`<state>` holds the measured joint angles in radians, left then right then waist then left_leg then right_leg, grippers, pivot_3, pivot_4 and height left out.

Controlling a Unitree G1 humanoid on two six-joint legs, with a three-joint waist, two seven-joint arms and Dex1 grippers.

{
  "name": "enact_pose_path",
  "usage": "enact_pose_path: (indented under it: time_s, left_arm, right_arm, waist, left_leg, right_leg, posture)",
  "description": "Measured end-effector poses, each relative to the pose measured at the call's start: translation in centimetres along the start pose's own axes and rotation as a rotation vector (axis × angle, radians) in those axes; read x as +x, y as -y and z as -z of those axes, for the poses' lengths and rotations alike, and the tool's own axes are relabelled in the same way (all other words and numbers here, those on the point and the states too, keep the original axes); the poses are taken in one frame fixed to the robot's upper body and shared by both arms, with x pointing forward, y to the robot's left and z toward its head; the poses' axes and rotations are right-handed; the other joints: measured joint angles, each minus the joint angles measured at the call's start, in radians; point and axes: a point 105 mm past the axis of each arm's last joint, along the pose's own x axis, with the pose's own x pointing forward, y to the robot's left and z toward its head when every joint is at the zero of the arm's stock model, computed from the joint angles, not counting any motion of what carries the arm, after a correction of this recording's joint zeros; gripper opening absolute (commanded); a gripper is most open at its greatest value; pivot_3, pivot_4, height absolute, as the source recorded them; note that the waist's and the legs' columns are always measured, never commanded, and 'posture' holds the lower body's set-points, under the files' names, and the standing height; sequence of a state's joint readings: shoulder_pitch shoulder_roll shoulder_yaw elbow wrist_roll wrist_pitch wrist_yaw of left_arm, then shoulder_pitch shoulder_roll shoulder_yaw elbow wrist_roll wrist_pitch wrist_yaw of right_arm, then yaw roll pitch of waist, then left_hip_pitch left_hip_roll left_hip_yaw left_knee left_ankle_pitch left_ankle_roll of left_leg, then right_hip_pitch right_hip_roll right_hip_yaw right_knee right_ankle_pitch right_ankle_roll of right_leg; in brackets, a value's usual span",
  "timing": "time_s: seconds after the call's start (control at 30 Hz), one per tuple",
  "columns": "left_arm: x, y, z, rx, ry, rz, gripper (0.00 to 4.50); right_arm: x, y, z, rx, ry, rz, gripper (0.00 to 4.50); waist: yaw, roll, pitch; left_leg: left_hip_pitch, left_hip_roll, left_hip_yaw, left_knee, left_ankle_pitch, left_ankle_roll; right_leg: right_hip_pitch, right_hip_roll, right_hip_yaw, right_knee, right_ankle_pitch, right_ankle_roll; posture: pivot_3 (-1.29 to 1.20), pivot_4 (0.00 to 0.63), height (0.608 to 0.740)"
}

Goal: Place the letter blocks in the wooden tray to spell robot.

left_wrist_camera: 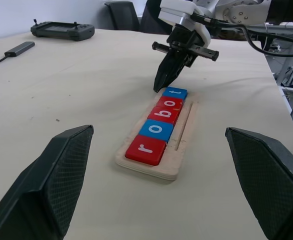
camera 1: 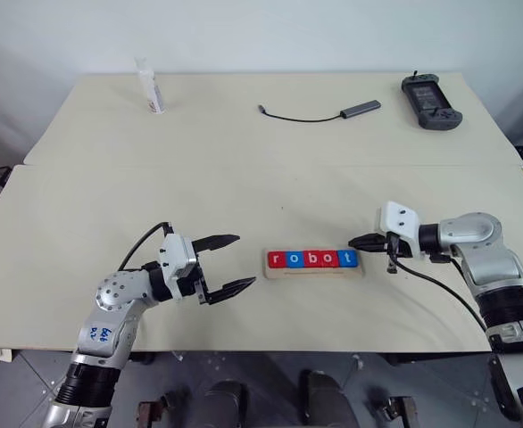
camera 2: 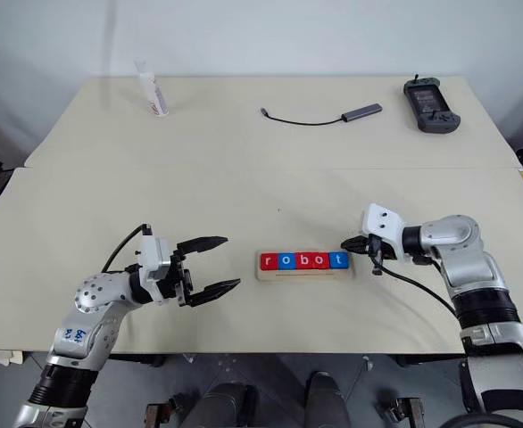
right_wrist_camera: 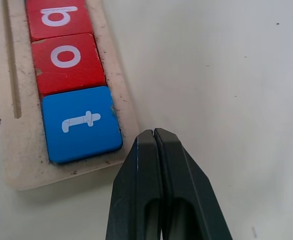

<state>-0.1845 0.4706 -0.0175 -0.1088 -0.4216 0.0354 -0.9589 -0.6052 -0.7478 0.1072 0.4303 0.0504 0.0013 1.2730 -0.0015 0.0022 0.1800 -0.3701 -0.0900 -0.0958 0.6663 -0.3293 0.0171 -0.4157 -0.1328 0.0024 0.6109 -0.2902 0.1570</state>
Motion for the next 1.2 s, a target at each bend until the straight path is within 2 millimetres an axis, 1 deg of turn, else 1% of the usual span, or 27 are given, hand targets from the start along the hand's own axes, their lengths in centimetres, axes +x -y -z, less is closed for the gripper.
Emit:
enact_pose_path:
  time_s: [0.07,0.17,0.3,0.33,0.37,0.43,0.5,0.57,0.67,0.73,0.83,0.97,1.07,1.2]
  left_arm:
    - [0.0,0.0,0.0,0.0,0.0,0.002,4.5]
    - [0.0,0.0,0.0,0.0,0.0,0.004,4.5]
    - [0.0,0.1,0.1,-0.002,-0.001,0.012,4.5]
    - [0.0,0.1,0.1,-0.002,-0.002,0.017,4.5]
    - [-0.1,0.2,0.2,-0.003,-0.006,0.02,4.5]
    - [-0.6,0.0,0.6,-0.009,-0.027,0.031,4.5]
    - [-1.2,-0.2,1.0,-0.012,-0.051,0.04,4.5]
    - [-2.3,-0.7,1.4,-0.013,-0.082,0.043,4.5]
    - [-3.9,-1.7,1.5,-0.012,-0.12,0.037,4.5]
    - [-4.5,-2.2,1.2,0.001,-0.136,0.031,4.5]
    - [-5.0,-3.1,0.5,0.021,-0.134,0.009,4.5]
    - [-5.2,-4.5,-0.5,0.049,-0.116,-0.051,4.5]
    - [-5.2,-4.7,-0.5,0.045,-0.117,-0.064,4.5]
    - [-4.9,-5.3,-1.2,0.069,-0.104,-0.072,4.5]
  right_arm:
    - [-0.1,-0.2,0.0,-0.002,-0.001,-0.001,0.05]
    - [-0.1,0.2,0.1,-0.026,0.001,0.042,0.05]
    - [-0.6,0.8,0.2,-0.024,0.015,0.084,0.05]
    - [-1.0,0.8,0.3,-0.015,0.026,0.09,0.41]
    - [-1.6,0.9,0.3,-0.002,0.038,0.099,0.64]
    - [-3.3,1.1,0.1,0.042,0.076,0.128,1.27]
    - [-5.1,0.7,-0.1,0.043,0.111,0.152,1.99]
    - [-6.5,-0.7,0.2,0.041,0.131,0.151,2.72]
    - [-7.7,-3.0,0.6,0.072,0.172,0.14,3.72]
    - [-8.6,-4.4,0.5,0.109,0.199,0.14,4.44]
    - [-9.5,-5.9,0.2,0.152,0.218,0.145,4.47]
    - [-10.4,-5.5,-0.1,0.183,0.237,0.218,4.47]
    - [-10.2,-5.5,-0.8,0.189,0.264,0.225,4.47]
    - [-9.7,-5.8,-1.3,0.186,0.284,0.218,4.47]
  waist:
    - [0.0,0.0,0.0]
    - [0.0,0.0,0.0]
    - [0.0,0.0,0.0]
    - [0.0,0.0,0.0]
    - [0.002,0.0,0.0]
    - [0.006,0.0,0.0]
    - [0.009,0.0,0.0]
    - [0.012,0.0,0.0]
    - [0.015,0.0,0.0]
    - [0.015,0.0,0.0]
    - [0.017,0.0,0.0]
    - [0.017,0.0,0.0]
    - [0.017,0.0,0.0]
    - [0.025,0.0,0.0]
  left_leg:
    - [0.0,0.0,0.0,0.0,0.0,0.0]
    - [0.0,0.0,0.0,0.0,0.0,0.0]
    - [0.0,0.0,0.0,0.0,0.0,0.0]
    - [0.0,0.0,0.0,0.0,0.0,0.0]
    - [0.0,0.0,0.0,0.0,0.0,0.0]
    - [-0.001,0.0,-0.001,0.0,0.0,0.0]
    - [-0.001,0.0,-0.001,-0.001,0.0,0.0]
    - [-0.001,0.0,-0.002,-0.001,0.0,0.0]
    - [-0.001,0.0,-0.002,-0.001,0.0,0.0]
    - [0.0,0.0,-0.002,-0.001,0.0,0.0]
    - [0.0,0.0,-0.002,-0.001,0.0,0.0]
    - [0.001,0.0,-0.001,0.0,0.0,0.0]
    - [0.001,0.0,-0.001,-0.001,0.0,0.0]
    - [0.001,-0.001,-0.001,0.0,0.0,0.0]
  right_leg:
    - [0.0,0.0,0.0,0.0,0.0,0.0]
    - [0.0,0.0,0.0,0.0,0.0,0.0]
    - [0.0,0.0,0.0,0.0,0.0,0.0]
    - [0.0,0.0,0.0,0.0,0.0,0.0]
    - [0.0,0.0,0.0,0.0,0.0,0.0]
    - [0.0,0.0,0.0,0.0,0.0,0.0]
    - [0.0,0.0,-0.001,0.0,0.0,0.0]
    - [0.001,0.0,-0.002,-0.001,0.0,0.0]
    - [0.001,0.0,-0.002,-0.001,0.0,0.0]
    - [0.001,0.0,-0.001,-0.001,0.0,0.0]
    - [0.002,0.0,-0.001,-0.002,0.0,0.0]
    - [0.002,0.0,-0.001,-0.002,0.0,0.0]
    - [0.002,0.0,-0.001,-0.001,0.0,0.0]
    - [0.002,-0.001,-0.001,-0.001,0.0,0.0]
  posture:
    - [0.0,0.15,0.74]
    - [0.0,0.15,0.74]
    - [0.0,0.15,0.74]
    - [0.0,0.15,0.74]
    - [0.0,0.15,0.74]
    - [0.0,0.15,0.74]
    - [0.0,0.15,0.74]
    - [0.0,0.15,0.74]
    - [0.0,0.15,0.74]
    - [0.0,0.15,0.74]
    - [0.0,0.15,0.74]
    - [0.0,0.15,0.74]
    - [0.0,0.15,0.74]
    - [0.0,0.15,0.74]
